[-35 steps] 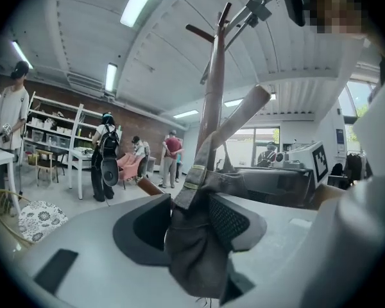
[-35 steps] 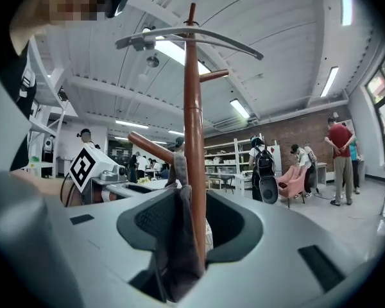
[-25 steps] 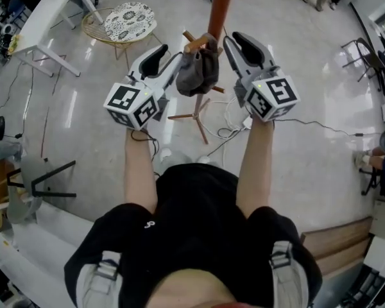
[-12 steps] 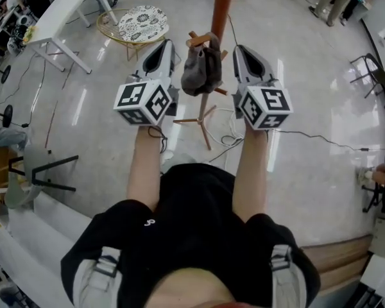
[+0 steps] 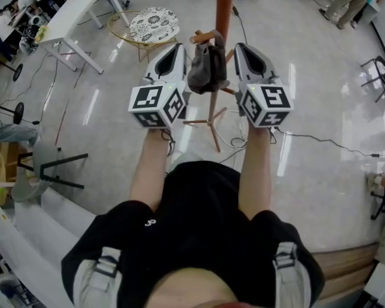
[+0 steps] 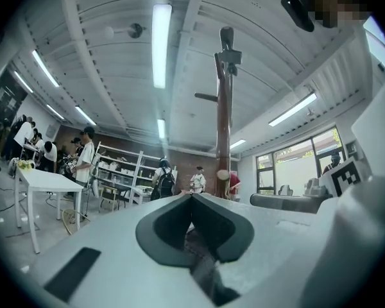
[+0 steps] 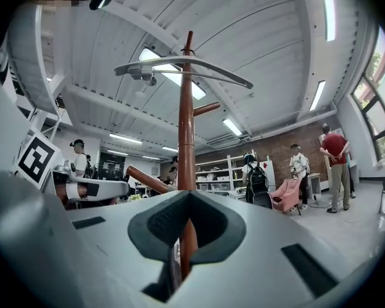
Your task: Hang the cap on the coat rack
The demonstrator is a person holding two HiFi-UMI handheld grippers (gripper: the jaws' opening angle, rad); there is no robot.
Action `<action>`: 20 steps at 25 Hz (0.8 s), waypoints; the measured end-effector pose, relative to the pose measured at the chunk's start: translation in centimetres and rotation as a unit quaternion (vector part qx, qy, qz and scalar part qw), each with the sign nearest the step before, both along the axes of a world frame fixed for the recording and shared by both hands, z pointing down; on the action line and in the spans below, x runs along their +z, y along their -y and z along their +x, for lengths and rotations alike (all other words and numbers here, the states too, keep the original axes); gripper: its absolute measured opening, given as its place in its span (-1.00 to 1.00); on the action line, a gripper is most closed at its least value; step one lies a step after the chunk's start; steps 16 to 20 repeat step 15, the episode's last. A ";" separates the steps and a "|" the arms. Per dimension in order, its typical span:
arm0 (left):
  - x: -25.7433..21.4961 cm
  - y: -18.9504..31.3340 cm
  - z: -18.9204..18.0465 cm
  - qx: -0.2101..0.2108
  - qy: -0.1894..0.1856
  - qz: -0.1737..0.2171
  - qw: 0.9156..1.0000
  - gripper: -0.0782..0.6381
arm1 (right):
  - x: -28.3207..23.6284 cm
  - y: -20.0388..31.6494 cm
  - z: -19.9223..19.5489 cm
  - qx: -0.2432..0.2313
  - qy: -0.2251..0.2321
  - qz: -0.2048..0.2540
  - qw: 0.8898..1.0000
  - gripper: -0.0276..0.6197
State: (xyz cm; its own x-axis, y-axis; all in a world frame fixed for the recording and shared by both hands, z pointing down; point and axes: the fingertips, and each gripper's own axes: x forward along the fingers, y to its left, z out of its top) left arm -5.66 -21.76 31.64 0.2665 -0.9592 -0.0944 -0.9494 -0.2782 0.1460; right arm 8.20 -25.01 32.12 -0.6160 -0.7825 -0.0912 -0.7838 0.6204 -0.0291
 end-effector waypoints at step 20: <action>1.2 0.1 -0.3 -0.017 0.003 -0.007 1.000 -0.78 | 0.0 0.3 -0.1 -0.018 -0.008 0.009 1.000 -0.93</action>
